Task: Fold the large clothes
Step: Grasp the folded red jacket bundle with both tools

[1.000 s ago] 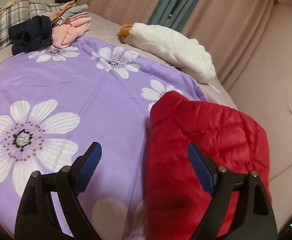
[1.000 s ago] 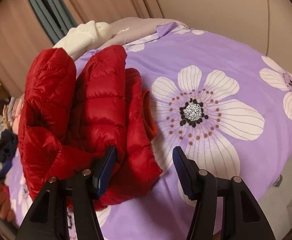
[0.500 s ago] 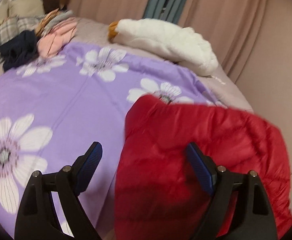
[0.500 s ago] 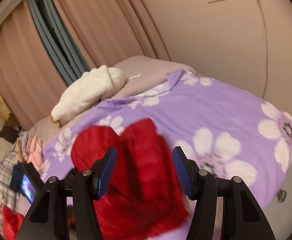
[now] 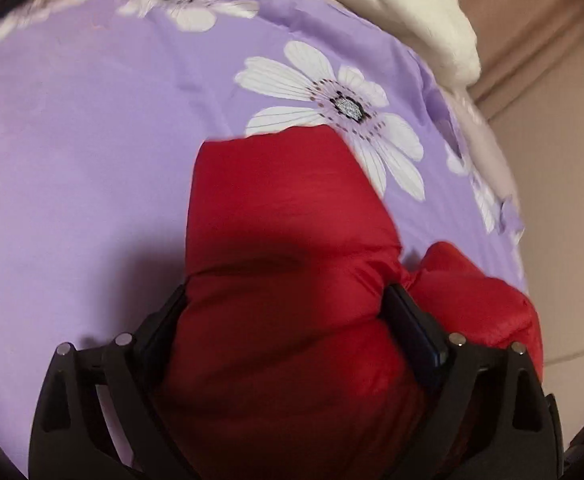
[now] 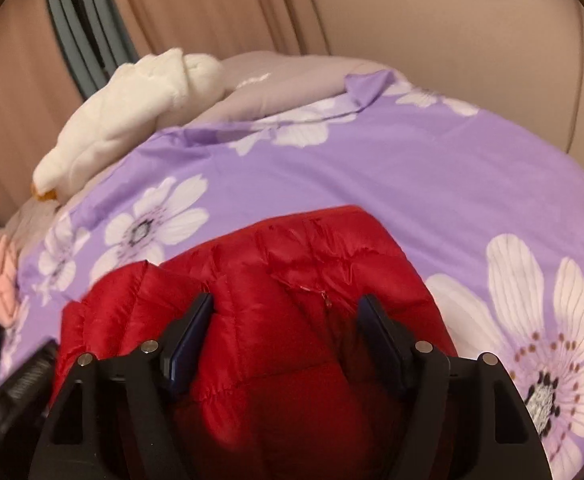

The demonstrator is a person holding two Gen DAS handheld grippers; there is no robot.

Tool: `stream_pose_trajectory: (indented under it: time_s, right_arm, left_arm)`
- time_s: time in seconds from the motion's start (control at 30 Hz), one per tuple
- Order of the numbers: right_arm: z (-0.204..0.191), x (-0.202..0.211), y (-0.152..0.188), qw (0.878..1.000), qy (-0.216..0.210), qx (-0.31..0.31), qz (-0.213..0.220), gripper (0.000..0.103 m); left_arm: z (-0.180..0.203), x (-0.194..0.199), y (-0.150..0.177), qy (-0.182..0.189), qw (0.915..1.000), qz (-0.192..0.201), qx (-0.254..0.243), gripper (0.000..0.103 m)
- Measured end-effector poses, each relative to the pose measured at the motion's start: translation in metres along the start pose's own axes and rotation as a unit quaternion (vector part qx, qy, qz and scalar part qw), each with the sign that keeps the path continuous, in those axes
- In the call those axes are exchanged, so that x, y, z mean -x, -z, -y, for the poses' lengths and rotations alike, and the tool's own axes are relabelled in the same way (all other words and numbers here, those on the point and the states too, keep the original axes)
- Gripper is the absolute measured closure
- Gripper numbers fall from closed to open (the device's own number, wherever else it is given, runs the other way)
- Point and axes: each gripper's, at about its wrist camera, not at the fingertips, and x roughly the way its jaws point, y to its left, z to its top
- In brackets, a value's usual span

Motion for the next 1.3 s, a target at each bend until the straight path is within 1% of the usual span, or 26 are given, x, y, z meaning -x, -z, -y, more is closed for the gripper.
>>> stream_pose_trajectory:
  time_s: [0.03, 0.07, 0.17, 0.37, 1.3]
  right_arm:
    - [0.0, -0.004, 0.001, 1.0, -0.002, 0.002, 0.004, 0.031]
    - [-0.001, -0.007, 0.004, 1.0, 0.006, 0.004, 0.009, 0.031]
    - [-0.008, -0.011, 0.004, 0.999, 0.028, 0.019, 0.028, 0.031]
    - [-0.006, -0.016, 0.002, 0.999, 0.02, 0.011, 0.025, 0.031]
    - [-0.006, -0.015, 0.002, 0.999, 0.017, 0.006, 0.031, 0.029]
  left_arm:
    - [0.002, 0.002, 0.002, -0.003, 0.9999, 0.015, -0.006, 0.009]
    - [0.005, 0.001, 0.004, -0.014, 0.9995, 0.023, -0.014, 0.009]
    - [0.012, -0.001, 0.007, -0.035, 0.9982, 0.037, -0.031, 0.009]
    - [0.013, -0.002, 0.009, -0.046, 0.997, 0.049, -0.037, 0.009]
    - [0.012, 0.0, 0.005, -0.034, 0.9977, 0.052, -0.028, 0.007]
